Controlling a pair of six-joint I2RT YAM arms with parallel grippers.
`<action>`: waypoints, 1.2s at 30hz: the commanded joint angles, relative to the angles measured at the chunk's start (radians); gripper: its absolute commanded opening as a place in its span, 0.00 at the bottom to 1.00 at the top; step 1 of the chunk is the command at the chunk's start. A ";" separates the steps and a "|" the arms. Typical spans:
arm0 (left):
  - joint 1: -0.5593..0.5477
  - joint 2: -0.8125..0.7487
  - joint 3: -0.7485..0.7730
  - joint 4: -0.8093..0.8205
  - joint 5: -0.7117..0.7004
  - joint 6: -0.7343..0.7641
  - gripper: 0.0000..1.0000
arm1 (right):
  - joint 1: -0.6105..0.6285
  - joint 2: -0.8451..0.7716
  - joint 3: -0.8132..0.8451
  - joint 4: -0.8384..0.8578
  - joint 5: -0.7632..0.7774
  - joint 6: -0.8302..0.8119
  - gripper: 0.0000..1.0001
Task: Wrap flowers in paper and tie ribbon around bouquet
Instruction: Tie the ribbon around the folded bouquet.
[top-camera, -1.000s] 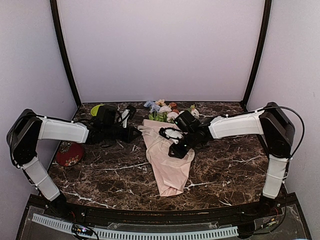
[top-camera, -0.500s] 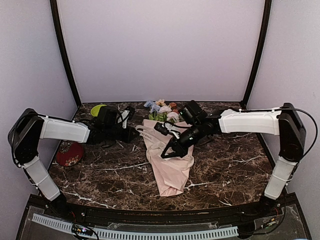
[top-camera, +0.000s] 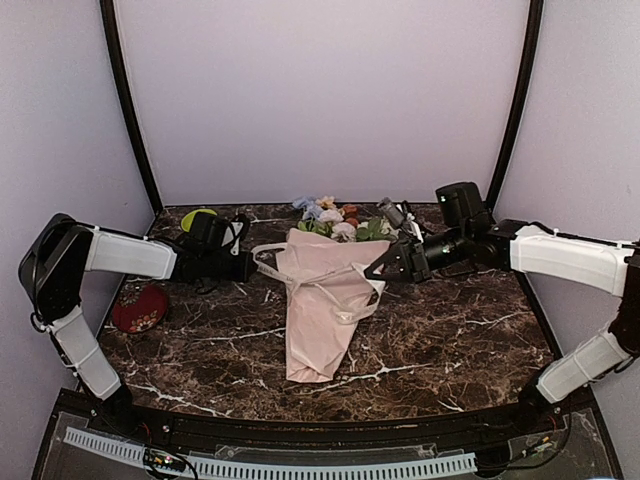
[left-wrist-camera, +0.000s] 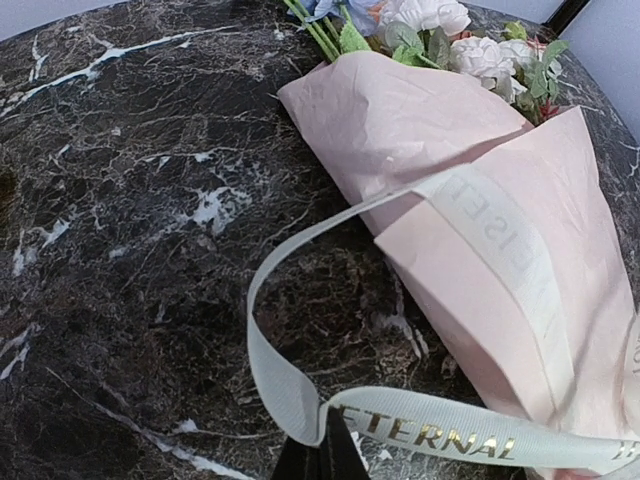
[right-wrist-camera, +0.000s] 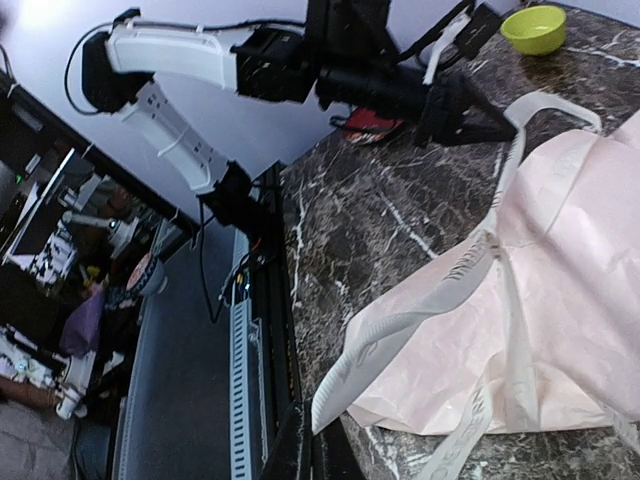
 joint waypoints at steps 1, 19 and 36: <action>0.006 -0.042 0.000 -0.023 -0.051 -0.013 0.00 | -0.063 -0.047 -0.022 0.082 0.050 0.137 0.00; 0.009 -0.077 -0.032 -0.005 -0.038 -0.014 0.00 | -0.134 0.129 0.110 -0.560 0.977 0.057 0.00; 0.005 -0.122 -0.171 0.086 0.086 -0.096 0.00 | -0.112 0.248 0.208 -0.562 1.131 0.090 0.41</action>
